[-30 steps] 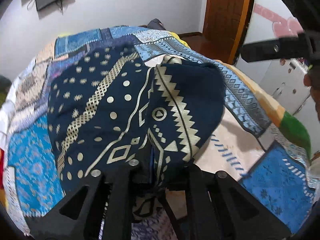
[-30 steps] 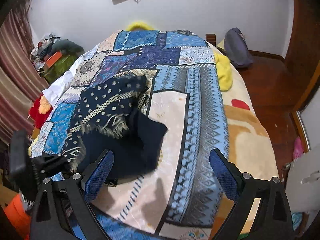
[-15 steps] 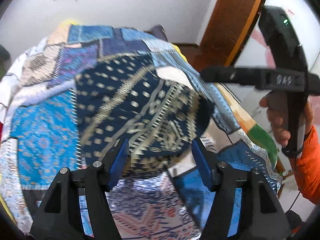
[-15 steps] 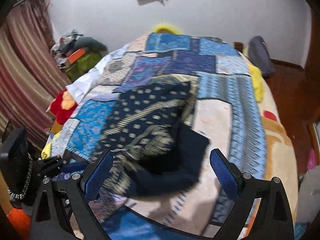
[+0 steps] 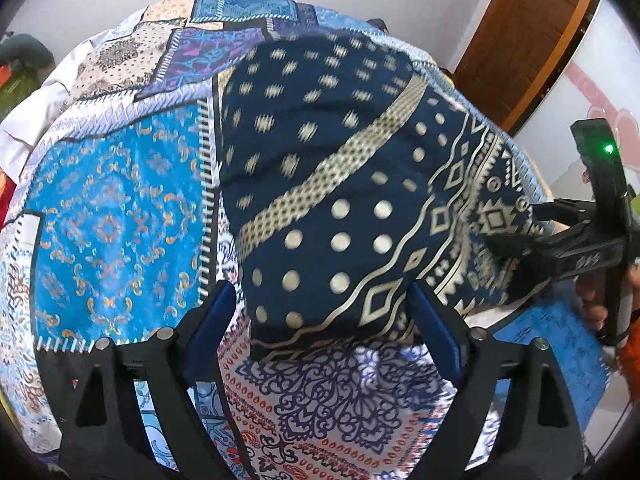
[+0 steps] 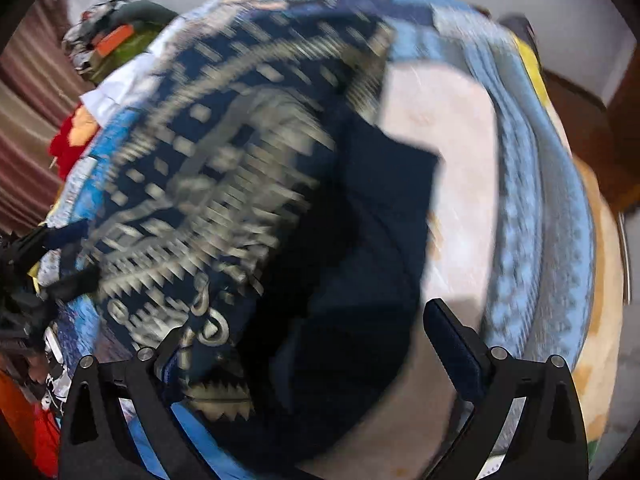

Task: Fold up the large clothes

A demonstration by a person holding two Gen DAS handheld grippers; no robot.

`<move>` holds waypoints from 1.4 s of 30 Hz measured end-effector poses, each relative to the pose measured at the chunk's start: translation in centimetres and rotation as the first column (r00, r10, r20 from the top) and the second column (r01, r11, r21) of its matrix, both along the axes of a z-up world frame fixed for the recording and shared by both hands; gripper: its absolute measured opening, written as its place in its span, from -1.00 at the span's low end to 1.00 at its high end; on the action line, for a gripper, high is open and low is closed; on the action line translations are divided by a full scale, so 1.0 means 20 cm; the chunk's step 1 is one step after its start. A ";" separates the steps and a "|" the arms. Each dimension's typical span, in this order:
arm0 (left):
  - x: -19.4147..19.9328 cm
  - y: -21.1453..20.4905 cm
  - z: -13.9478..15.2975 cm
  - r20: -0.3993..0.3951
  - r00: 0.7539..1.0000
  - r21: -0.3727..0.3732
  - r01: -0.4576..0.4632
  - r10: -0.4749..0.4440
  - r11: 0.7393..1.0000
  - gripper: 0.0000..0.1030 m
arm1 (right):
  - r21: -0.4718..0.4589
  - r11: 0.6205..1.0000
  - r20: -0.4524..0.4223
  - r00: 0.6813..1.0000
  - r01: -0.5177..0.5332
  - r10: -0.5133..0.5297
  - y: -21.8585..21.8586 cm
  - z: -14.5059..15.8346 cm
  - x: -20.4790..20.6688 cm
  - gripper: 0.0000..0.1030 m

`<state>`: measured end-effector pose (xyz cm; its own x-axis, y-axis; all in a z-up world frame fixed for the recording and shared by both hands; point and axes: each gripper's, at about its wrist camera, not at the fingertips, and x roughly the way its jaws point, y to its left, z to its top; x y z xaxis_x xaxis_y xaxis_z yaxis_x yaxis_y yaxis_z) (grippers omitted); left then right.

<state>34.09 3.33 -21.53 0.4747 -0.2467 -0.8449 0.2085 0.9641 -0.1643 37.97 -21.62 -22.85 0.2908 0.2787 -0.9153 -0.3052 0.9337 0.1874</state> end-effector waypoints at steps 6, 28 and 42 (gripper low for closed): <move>-0.07 0.02 -0.04 0.009 1.000 0.044 -0.015 0.015 0.999 0.79 | 0.023 0.999 -0.002 0.999 0.042 -0.042 -0.16 0.01 -0.08 0.96; -0.08 0.17 0.27 0.182 0.980 0.159 -0.116 0.086 0.980 0.79 | 0.042 0.998 0.193 0.980 0.050 -0.057 -0.20 0.44 -0.16 0.97; 0.45 0.18 0.02 -0.050 0.992 -0.116 -0.121 0.116 0.986 0.85 | 0.164 0.985 -0.003 0.998 0.055 -0.055 -0.07 0.11 0.23 0.99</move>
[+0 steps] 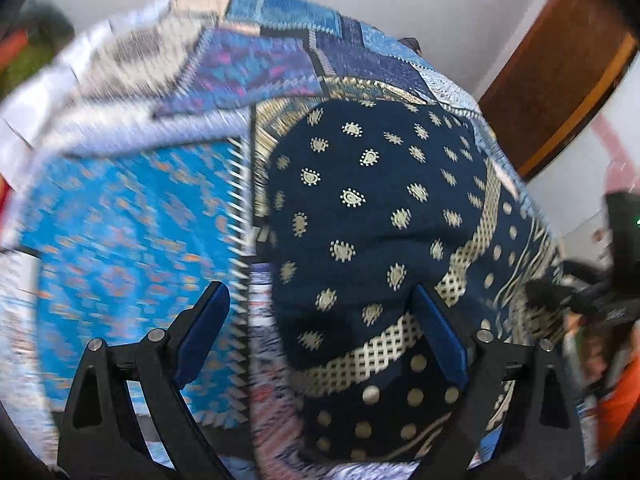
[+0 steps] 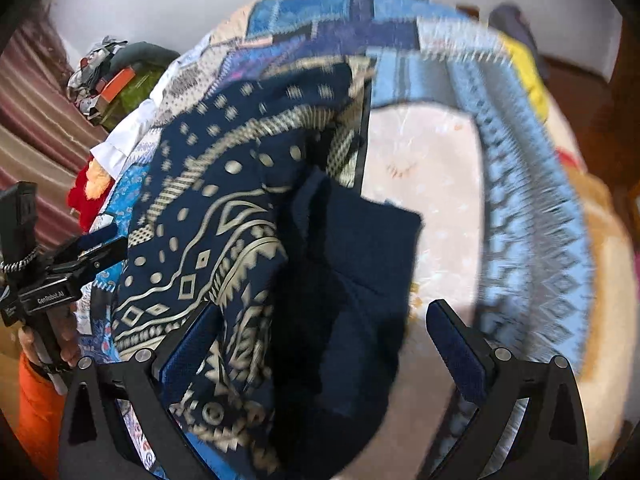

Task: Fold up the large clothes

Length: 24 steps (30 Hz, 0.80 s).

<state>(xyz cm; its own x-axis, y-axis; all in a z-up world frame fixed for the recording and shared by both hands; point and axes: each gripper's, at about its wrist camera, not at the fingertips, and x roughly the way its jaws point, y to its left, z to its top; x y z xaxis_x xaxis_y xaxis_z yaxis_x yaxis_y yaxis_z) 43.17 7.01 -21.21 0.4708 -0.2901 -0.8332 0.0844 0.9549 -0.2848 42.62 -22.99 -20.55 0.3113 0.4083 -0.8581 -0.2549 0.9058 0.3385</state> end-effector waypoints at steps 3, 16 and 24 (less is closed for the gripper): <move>0.08 0.05 -0.06 -0.032 0.999 -0.120 -0.014 0.010 0.993 0.96 | 0.072 0.997 -0.058 0.998 -0.001 0.005 0.01 -0.09 0.09 0.99; 0.32 0.00 -0.21 -0.115 0.993 -0.281 0.004 -0.038 0.960 0.99 | 0.167 0.980 -0.039 0.993 -0.105 0.113 0.18 -0.14 0.29 0.99; 0.23 0.04 -0.13 -0.086 0.996 -0.300 0.011 -0.039 0.954 0.23 | 0.248 0.955 -0.032 0.983 -0.166 0.179 0.36 -0.14 0.30 0.15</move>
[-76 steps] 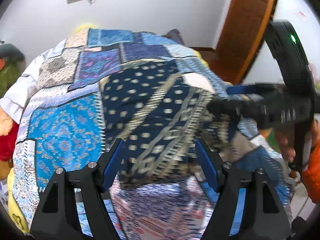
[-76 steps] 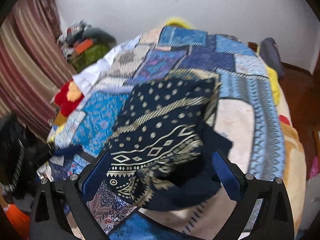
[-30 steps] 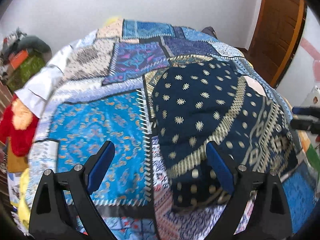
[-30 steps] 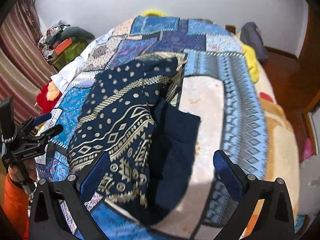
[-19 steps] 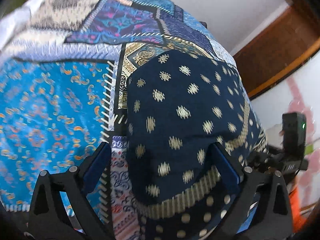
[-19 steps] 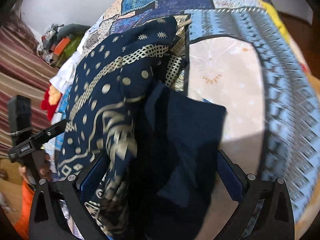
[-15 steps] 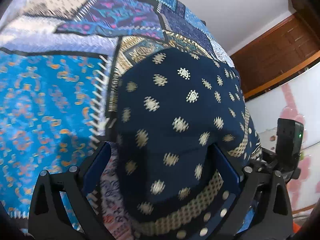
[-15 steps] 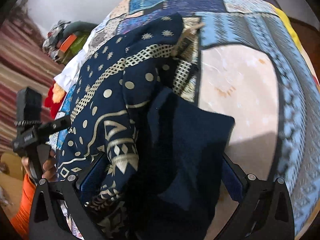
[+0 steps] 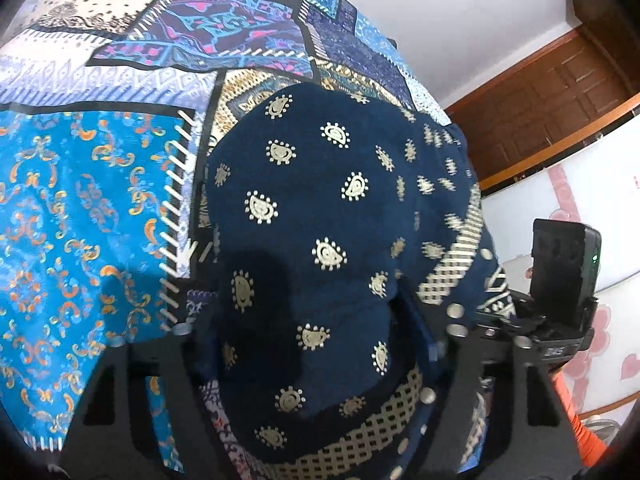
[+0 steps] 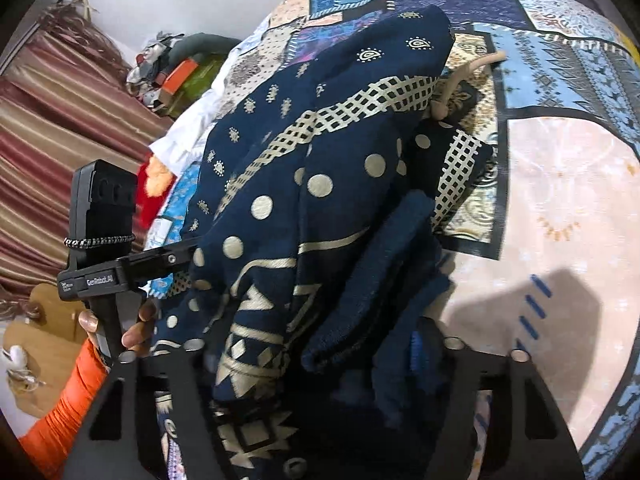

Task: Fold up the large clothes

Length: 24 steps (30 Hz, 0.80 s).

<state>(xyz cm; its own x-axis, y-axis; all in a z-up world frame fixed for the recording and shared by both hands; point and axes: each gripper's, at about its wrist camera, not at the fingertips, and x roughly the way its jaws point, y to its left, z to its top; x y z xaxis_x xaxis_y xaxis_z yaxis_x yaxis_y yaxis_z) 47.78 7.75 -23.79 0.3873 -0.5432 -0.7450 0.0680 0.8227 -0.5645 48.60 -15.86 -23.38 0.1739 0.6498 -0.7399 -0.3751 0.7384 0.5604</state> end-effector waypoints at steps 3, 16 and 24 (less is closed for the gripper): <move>-0.05 0.01 0.08 0.031 0.999 0.015 0.007 -0.008 1.000 -0.01 | -0.025 1.000 0.030 1.000 0.004 -0.003 0.04 0.03 -0.03 -0.06; -0.52 0.24 0.50 0.195 0.981 0.113 -0.019 -0.003 0.993 -0.17 | -0.044 0.997 0.122 0.990 -0.069 0.074 0.35 0.38 -0.31 -0.25; -0.74 0.57 0.45 0.173 0.981 0.126 -0.116 0.093 0.985 -0.17 | -0.055 0.986 0.123 0.979 -0.158 0.164 0.72 0.43 -0.47 -0.27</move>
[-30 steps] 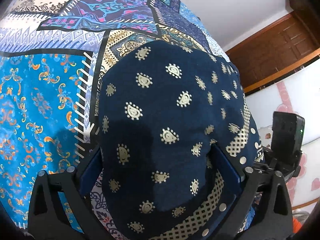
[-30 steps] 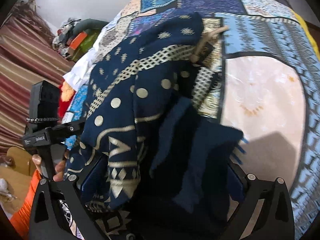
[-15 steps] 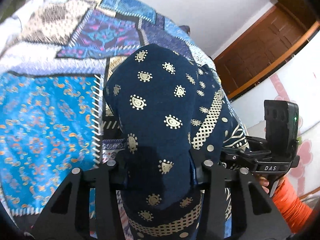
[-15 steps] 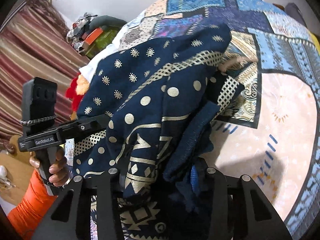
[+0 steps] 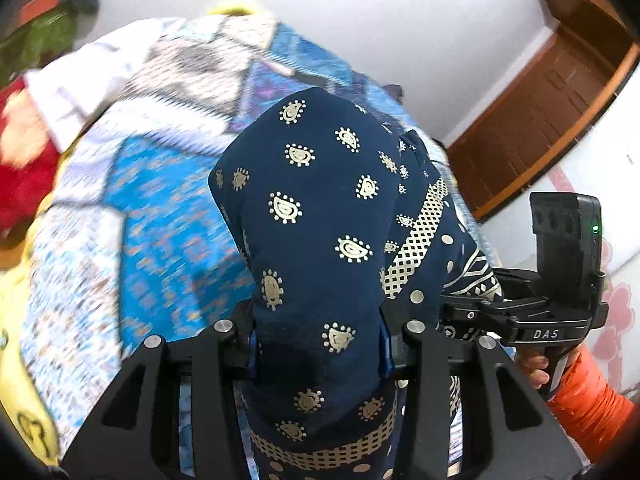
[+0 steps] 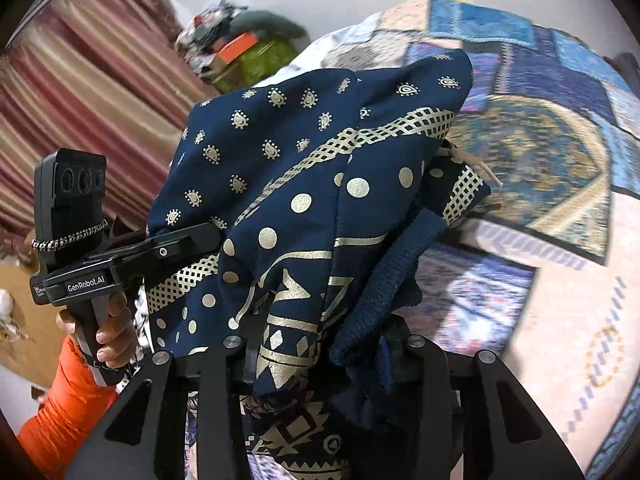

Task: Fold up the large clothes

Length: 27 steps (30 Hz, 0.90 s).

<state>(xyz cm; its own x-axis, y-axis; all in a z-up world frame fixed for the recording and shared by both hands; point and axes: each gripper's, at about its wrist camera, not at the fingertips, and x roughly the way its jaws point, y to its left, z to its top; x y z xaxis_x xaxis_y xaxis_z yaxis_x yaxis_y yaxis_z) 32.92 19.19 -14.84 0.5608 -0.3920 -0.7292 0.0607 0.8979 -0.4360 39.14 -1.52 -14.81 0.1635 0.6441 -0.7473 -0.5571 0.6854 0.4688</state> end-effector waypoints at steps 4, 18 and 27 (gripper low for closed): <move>-0.06 0.16 -0.19 -0.075 0.995 0.011 -0.067 0.068 0.998 -0.17 | -0.018 0.998 -0.040 0.998 -0.053 0.053 0.22 -0.11 -0.02 -0.35; -0.14 0.41 -0.50 -0.113 0.986 -0.012 -0.124 0.122 0.992 0.16 | -0.277 0.952 -0.004 0.991 -0.132 0.136 0.40 -0.44 -0.01 -0.06; -0.22 0.30 -0.33 -0.038 0.988 0.248 -0.135 0.149 0.959 0.18 | -0.435 0.900 0.218 0.969 -0.008 0.114 0.09 -0.26 -0.09 0.14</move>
<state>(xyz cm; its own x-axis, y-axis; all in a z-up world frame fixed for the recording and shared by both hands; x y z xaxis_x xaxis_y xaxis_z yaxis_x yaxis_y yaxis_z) 28.55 25.17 -21.37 0.5533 -0.1176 -0.8246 -0.0939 0.9749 -0.2020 37.34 0.28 -19.97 0.3376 0.2843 -0.8973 -0.6606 0.7506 -0.0107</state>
